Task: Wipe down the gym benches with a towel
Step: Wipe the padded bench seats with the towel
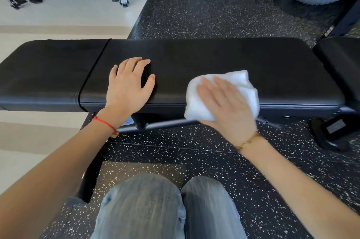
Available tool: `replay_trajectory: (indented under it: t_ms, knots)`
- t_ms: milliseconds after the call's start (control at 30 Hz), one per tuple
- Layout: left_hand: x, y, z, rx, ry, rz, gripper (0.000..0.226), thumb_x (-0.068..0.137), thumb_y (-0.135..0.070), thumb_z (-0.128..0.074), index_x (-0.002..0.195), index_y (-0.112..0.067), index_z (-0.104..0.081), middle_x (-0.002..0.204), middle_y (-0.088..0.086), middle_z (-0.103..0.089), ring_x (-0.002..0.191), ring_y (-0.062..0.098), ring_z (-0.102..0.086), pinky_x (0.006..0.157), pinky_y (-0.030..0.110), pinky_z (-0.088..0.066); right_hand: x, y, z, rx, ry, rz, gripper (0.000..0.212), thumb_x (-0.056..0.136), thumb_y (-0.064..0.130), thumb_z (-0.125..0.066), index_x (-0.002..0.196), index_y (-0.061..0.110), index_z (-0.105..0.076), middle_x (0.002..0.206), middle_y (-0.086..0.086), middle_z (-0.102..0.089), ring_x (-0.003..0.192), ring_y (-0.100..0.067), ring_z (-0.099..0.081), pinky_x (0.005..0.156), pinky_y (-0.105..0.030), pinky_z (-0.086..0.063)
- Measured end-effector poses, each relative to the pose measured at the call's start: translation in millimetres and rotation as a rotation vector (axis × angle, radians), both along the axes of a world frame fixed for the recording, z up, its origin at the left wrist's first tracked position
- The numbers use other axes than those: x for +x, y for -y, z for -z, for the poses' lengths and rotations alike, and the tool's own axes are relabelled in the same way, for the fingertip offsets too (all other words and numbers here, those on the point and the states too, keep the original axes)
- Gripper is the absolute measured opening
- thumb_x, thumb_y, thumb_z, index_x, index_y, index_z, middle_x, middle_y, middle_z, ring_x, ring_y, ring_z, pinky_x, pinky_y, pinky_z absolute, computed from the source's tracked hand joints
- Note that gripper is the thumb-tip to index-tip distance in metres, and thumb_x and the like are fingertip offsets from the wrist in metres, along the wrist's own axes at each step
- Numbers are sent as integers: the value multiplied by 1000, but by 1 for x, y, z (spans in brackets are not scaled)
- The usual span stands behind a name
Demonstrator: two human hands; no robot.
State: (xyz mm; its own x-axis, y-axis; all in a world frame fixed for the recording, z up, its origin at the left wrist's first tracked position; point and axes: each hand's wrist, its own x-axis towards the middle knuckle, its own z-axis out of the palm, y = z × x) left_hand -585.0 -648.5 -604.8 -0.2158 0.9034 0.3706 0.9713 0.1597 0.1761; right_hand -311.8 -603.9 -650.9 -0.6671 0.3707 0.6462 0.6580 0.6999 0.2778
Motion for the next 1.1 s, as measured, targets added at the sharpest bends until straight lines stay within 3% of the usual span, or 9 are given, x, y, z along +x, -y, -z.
replay_trajectory:
  t_ms: [133, 200, 333, 433, 533, 700, 867, 967, 1100]
  knots:
    - [5, -2, 1, 6, 13, -14, 56, 91, -45, -34, 137, -18, -52, 144, 4, -49, 136, 29, -40, 116, 54, -23, 58, -9, 1, -56, -66, 101, 72, 89, 47, -71, 140, 4, -45, 144, -16, -53, 128, -41, -51, 106, -51, -40]
    - [7, -2, 1, -3, 14, -17, 57, 90, -44, -34, 137, -17, -52, 144, 5, -49, 137, 30, -39, 116, 55, -22, 41, -6, 2, -84, -98, 143, 86, 72, 46, -85, 137, 5, -45, 139, -16, -57, 126, -40, -51, 105, -51, -39]
    - [6, -2, -1, -8, 12, -12, 61, 89, -46, -30, 138, -16, -51, 146, 4, -48, 138, 29, -37, 117, 55, -21, -41, 10, 2, -88, -6, 87, 95, 61, 46, -86, 136, 10, -40, 138, -13, -58, 125, -37, -56, 110, -46, -31]
    - [4, 0, -1, -6, 13, -10, 62, 89, -48, -29, 139, -18, -51, 147, 2, -48, 139, 26, -38, 117, 53, -22, -73, 16, 3, -42, -4, 44, 88, 70, 42, -84, 139, 10, -38, 144, -12, -54, 129, -35, -53, 116, -44, -28]
    - [1, 1, 0, -13, 8, -6, 61, 91, -50, -29, 140, -21, -50, 148, 0, -47, 140, 24, -37, 117, 52, -23, -37, 8, 4, -1, -61, -13, 73, 80, 27, -80, 140, 10, -42, 143, -12, -55, 130, -35, -47, 112, -45, -34]
    - [6, -1, 0, -13, 20, -20, 57, 91, -45, -33, 138, -19, -50, 147, 2, -47, 139, 26, -36, 117, 54, -21, 29, -1, 0, -58, -67, 92, 81, 78, 45, -82, 138, 7, -44, 143, -16, -54, 128, -39, -52, 111, -48, -35]
    - [7, -1, 0, -22, 17, -25, 58, 91, -45, -31, 139, -18, -49, 147, 2, -47, 140, 26, -36, 118, 54, -20, -49, 17, -1, -134, 17, 101, 100, 59, 48, -88, 136, 7, -40, 141, -15, -56, 125, -39, -55, 111, -47, -29]
    - [6, -1, 0, -25, 21, -21, 59, 91, -46, -30, 140, -18, -49, 148, 1, -46, 140, 26, -36, 118, 55, -20, -76, 22, 0, -87, 4, 77, 89, 70, 43, -84, 138, 8, -38, 144, -13, -54, 130, -37, -52, 114, -47, -30]
    - [3, 2, 0, -29, 14, -15, 60, 92, -49, -28, 141, -21, -48, 150, -1, -45, 142, 23, -35, 118, 52, -20, -37, 18, 3, -8, -33, 26, 62, 87, 15, -69, 143, 9, -41, 146, -14, -51, 132, -37, -51, 114, -49, -31]
